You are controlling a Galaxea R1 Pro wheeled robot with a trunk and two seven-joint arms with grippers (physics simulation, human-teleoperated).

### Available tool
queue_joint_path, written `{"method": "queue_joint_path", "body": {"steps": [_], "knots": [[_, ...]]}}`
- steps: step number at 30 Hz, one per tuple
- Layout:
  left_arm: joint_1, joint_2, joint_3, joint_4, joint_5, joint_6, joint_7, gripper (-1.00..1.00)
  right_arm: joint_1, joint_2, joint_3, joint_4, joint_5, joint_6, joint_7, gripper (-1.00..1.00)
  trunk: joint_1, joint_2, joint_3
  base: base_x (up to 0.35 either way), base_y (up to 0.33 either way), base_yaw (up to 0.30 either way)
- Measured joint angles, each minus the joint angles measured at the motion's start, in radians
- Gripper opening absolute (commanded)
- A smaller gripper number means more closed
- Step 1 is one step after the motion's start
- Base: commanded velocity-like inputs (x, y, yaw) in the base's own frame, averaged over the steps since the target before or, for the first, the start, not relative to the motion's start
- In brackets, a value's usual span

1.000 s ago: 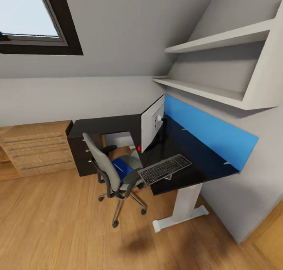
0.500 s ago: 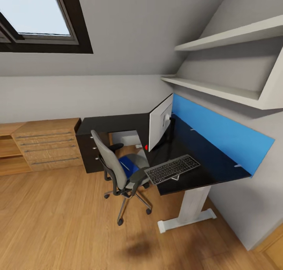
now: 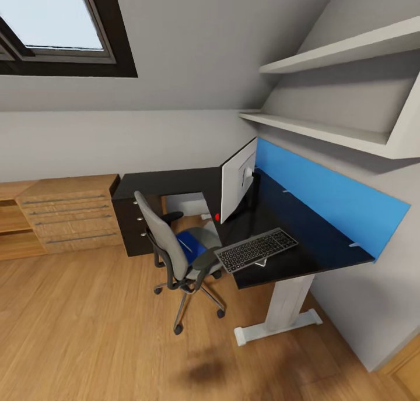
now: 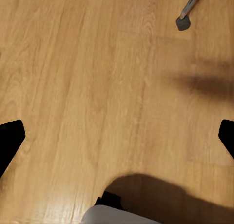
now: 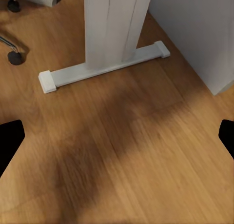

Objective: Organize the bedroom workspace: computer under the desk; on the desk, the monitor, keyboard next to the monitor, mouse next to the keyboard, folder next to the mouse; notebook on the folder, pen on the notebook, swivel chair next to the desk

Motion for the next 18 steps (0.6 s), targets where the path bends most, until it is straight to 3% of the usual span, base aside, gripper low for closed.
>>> {"method": "queue_joint_path", "body": {"steps": [15, 18], "knots": [[0.0, 0.0, -0.002, 0.0, -0.001, 0.0, 0.015, 1.0, 0.0, 0.0, 0.005, 0.001, 0.002, -0.001, 0.001, 1.0, 0.058, -0.105, -0.047, 0.0, 0.0, 0.248], [0.0, -0.004, -0.002, -0.002, -0.001, 0.0, 0.015, 1.0, 0.0, 0.0, 0.034, 0.002, 0.006, -0.001, 0.004, 1.0, 0.069, -0.126, -0.057, 0.0, 0.0, 0.263]]}}
